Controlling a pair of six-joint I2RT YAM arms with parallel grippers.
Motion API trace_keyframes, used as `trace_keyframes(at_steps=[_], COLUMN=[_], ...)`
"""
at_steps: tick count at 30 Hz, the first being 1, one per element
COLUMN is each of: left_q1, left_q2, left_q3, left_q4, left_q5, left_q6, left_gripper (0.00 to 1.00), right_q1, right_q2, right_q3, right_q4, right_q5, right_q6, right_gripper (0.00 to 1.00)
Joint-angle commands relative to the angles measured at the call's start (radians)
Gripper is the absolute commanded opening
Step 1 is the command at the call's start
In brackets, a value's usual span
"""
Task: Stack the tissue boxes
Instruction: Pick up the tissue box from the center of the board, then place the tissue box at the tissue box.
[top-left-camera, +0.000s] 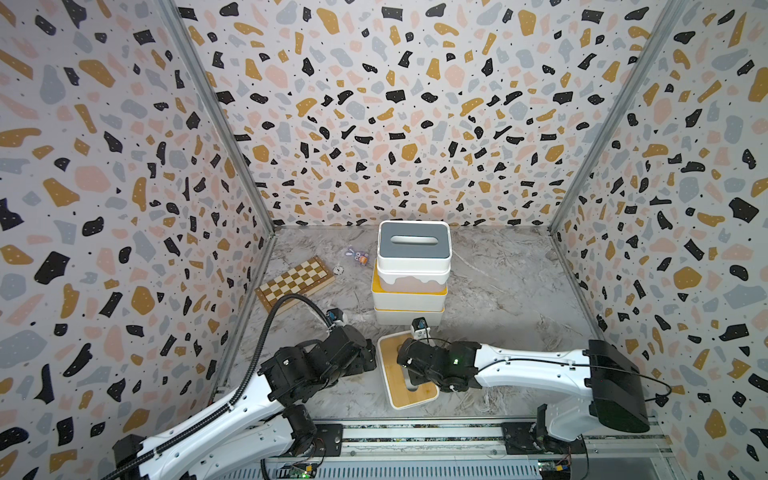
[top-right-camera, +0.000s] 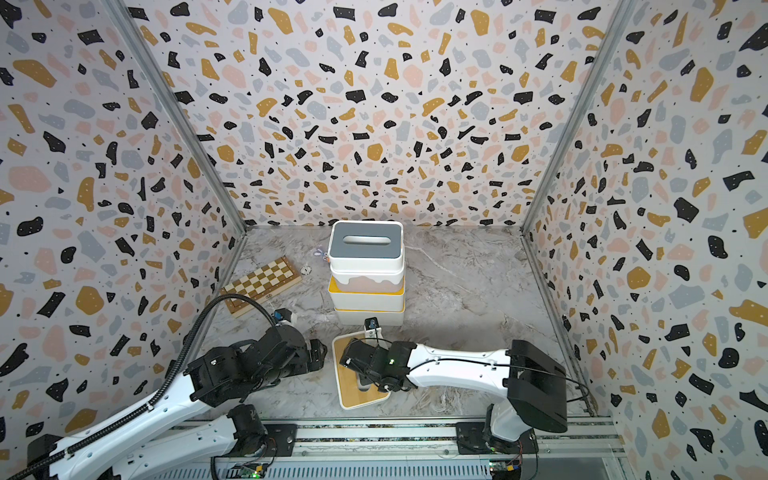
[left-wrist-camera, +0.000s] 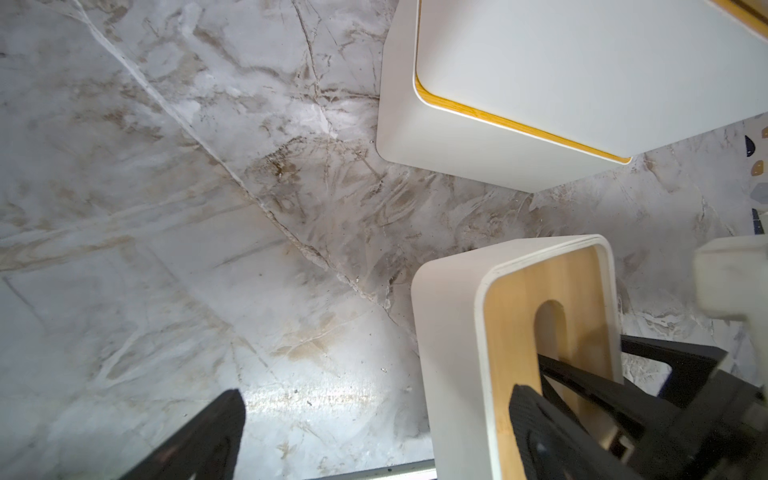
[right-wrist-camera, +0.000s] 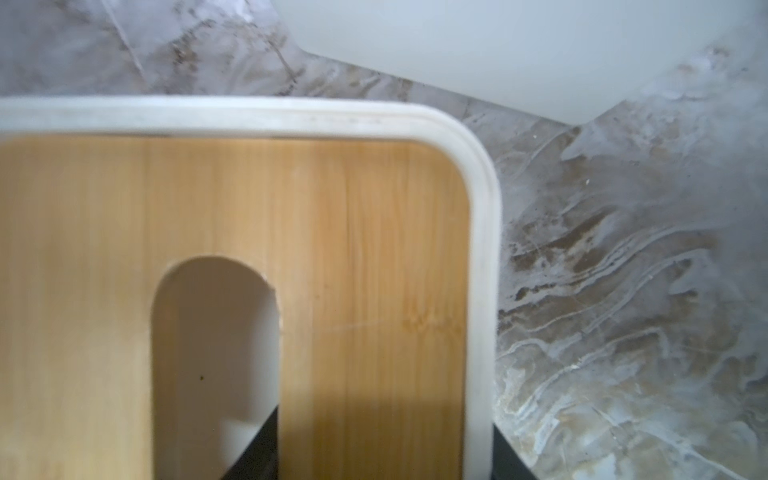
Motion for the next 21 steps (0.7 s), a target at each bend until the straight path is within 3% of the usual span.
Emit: trace_keyframes(at_steps=[1,12,21], left_q1=[0.008,0.012,0.010], left_q2=[-0.031,-0.054,-0.013], left_q3=[0.075,0.333,0.523], left_q4=[-0.046,-0.187,-0.212], left_q5=[-0.050,-0.182,-0.220], left_q6=[0.005,0.086,0.202], left_gripper=[1.00,1.00,1.00], right_q1=[0.004,0.010,0.010], right_q2=[-0.107,-0.383,-0.343], right_q3=[-0.001,0.094,0.395], right_q4=[0.022,0.012,-0.080], right_q5=[0.009,-0.005,0.035], right_q6=[-0.086,-0.254,-0.363], right_gripper=[0.40,0.40,0.40])
